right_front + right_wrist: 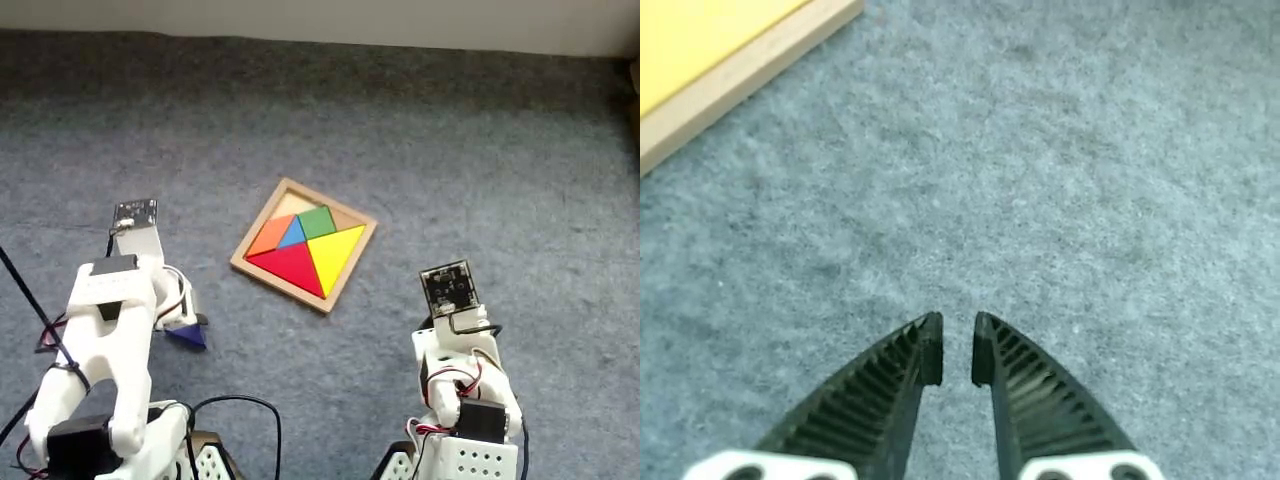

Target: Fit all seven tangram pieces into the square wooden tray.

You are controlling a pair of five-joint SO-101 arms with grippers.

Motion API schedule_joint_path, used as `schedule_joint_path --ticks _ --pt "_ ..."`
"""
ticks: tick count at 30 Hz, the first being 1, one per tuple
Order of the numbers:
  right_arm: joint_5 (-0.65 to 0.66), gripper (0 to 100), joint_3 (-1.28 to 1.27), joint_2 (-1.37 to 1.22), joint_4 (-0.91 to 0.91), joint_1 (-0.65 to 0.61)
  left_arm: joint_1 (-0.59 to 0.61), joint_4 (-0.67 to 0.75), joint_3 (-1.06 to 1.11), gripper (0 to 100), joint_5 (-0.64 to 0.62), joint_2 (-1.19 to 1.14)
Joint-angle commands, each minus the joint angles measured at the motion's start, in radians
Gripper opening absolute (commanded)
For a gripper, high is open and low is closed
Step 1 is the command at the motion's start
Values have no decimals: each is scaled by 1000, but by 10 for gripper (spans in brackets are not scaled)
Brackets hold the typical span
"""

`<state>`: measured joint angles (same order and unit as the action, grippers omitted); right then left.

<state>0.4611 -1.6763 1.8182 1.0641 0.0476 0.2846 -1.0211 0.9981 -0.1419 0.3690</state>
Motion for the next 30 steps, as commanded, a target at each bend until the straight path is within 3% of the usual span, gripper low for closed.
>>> schedule_joint_path --ticks 1,6,15,30 --pt "-3 67 -127 12 -21 10 22 -52 -47 248 -2 25" --pt "-3 67 -127 12 -21 10 15 -68 -53 248 -6 18" --pt "-3 67 -127 12 -21 10 15 35 7 248 -6 16" --pt "-3 67 -127 12 -21 10 15 37 16 248 -6 15"
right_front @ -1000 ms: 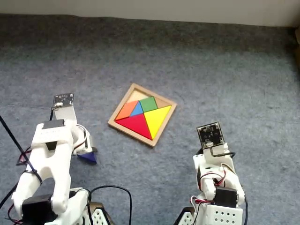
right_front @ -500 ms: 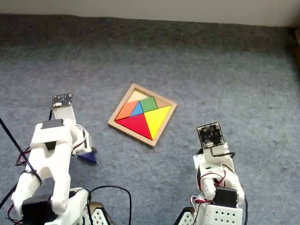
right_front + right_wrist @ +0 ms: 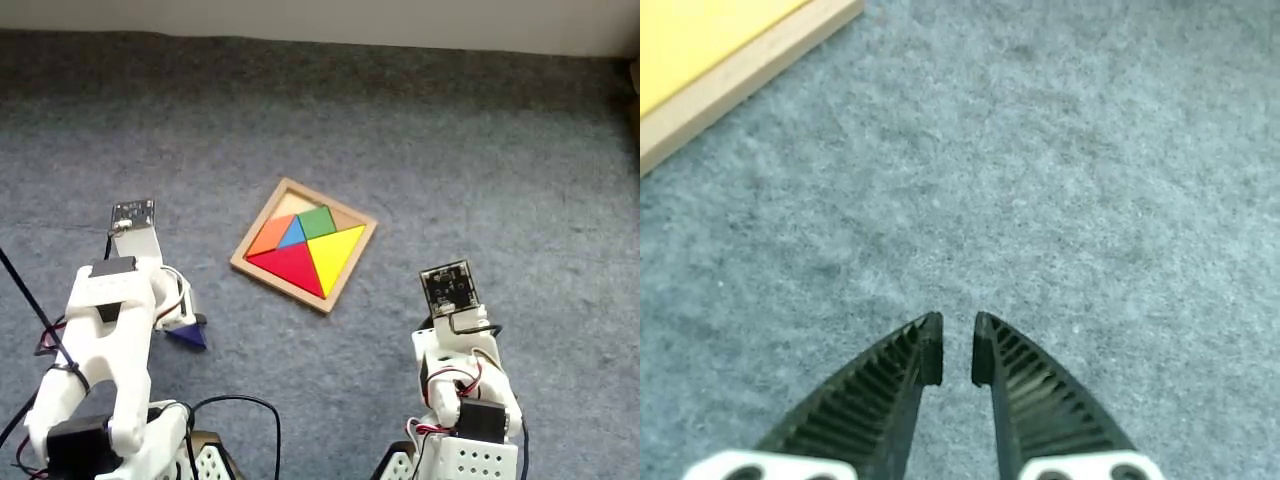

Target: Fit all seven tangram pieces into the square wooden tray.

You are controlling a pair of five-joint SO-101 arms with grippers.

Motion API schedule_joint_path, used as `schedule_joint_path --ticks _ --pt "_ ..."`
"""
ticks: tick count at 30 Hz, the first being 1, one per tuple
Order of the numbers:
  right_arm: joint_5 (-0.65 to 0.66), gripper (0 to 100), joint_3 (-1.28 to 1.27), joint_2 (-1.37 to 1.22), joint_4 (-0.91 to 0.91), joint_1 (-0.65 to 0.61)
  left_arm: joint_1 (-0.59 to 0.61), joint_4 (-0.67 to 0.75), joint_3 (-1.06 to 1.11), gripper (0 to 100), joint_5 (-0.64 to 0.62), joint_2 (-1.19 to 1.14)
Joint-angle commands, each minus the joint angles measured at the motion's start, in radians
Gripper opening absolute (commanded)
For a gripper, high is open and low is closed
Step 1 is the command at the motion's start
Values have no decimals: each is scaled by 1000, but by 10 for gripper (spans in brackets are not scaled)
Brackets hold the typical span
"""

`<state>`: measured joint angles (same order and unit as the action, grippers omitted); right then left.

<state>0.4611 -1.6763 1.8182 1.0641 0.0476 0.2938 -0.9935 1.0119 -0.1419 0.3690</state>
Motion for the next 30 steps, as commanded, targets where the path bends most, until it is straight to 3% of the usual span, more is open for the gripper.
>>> schedule_joint_path --ticks 1,21,30 --pt "-3 67 -127 12 -21 10 5 9 4 248 -6 15" --pt "-3 67 -127 12 -21 10 -28 11 21 188 -2 15" --pt "-3 67 -127 12 -21 10 -122 11 -64 188 2 24"
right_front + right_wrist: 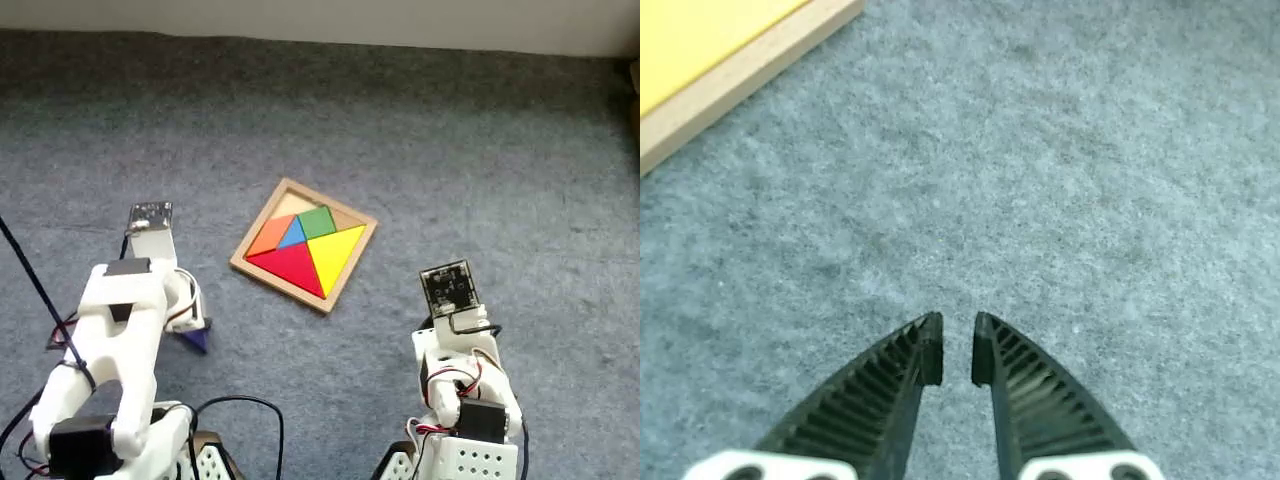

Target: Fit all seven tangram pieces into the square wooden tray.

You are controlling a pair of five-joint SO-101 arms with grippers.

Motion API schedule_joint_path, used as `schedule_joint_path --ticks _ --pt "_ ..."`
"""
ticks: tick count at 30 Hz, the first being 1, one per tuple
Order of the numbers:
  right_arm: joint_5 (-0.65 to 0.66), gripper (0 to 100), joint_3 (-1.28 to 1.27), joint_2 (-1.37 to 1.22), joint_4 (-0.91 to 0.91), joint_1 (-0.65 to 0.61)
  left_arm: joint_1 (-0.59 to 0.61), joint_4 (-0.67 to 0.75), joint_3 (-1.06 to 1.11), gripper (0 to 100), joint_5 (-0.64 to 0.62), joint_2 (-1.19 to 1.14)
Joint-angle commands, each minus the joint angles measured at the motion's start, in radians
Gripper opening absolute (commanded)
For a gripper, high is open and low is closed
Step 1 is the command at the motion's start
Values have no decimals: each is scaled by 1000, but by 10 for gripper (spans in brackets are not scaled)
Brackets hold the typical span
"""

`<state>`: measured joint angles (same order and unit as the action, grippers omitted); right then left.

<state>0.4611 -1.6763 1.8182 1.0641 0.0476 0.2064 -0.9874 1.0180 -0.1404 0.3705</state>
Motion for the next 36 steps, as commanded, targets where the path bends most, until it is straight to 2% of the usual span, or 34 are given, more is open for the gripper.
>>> schedule_joint_path --ticks 1,6,10,16,21,26,30,36 --pt "-3 67 -127 12 -21 10 -35 5 -87 188 0 22" --pt "-3 67 -127 12 -21 10 -38 3 -157 188 5 22" --pt "-3 67 -127 12 -21 10 -38 3 -208 188 141 22" --pt "-3 67 -127 12 -21 10 -33 -52 -229 194 238 16" --pt "-3 67 -127 12 -21 10 -19 -127 -220 276 239 15" --pt "-3 67 -127 12 -21 10 36 -132 -189 288 215 13" --pt "-3 67 -127 12 -21 10 36 -129 -159 287 212 13" --pt "-3 67 -127 12 -21 10 59 -12 -74 284 210 13"
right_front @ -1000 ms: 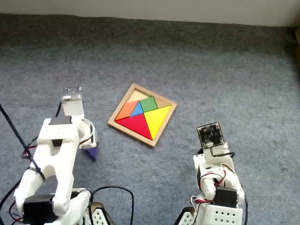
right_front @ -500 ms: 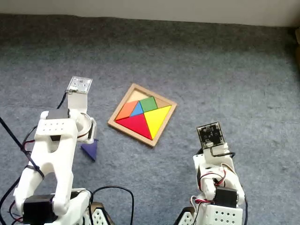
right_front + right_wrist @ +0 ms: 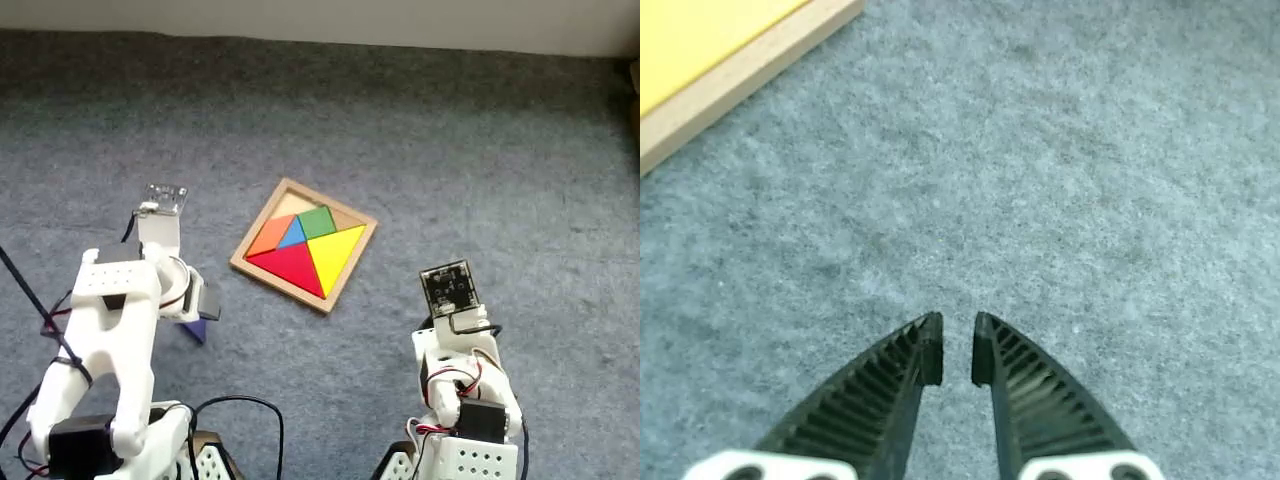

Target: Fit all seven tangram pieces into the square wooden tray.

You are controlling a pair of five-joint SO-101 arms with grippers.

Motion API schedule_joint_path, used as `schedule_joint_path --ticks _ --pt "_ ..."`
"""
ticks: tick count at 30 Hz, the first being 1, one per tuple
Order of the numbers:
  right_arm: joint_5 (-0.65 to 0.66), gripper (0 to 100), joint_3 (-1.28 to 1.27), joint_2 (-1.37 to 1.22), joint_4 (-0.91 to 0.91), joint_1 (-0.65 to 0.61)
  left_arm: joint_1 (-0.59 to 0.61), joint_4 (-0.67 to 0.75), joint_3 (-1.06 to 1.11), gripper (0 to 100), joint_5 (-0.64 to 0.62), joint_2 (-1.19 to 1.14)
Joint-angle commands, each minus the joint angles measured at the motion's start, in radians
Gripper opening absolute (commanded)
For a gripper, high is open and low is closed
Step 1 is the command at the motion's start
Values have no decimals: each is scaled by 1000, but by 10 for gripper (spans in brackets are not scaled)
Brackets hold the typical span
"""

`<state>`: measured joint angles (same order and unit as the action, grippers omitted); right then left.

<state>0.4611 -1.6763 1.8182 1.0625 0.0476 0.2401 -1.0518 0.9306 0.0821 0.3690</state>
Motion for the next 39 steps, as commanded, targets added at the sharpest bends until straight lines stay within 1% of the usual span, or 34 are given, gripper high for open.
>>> schedule_joint_path --ticks 1,8,11,15,20,23,26,28,34,39 --pt "-3 67 -127 12 -19 10 27 63 18 284 -12 15" --pt "-3 67 -127 12 -19 10 22 63 2 284 -35 -24" --pt "-3 67 -127 12 -19 10 21 52 -79 284 -38 -131" --pt "-3 67 -127 12 -19 10 21 -32 -216 284 -38 -280" --pt "-3 67 -127 12 -19 10 19 -78 -308 284 -40 -387" --pt "-3 67 -127 12 -19 10 2 -91 -312 270 -38 -397" --pt "-3 67 -127 12 -19 10 -28 -94 -312 199 -32 -403" --pt "-3 67 -127 12 -19 10 -47 -94 -311 175 -32 -404" --pt "-3 67 -127 12 -19 10 -107 -91 -285 171 -37 -394" --pt "-3 67 -127 12 -19 10 -117 -95 -303 171 -35 -392"
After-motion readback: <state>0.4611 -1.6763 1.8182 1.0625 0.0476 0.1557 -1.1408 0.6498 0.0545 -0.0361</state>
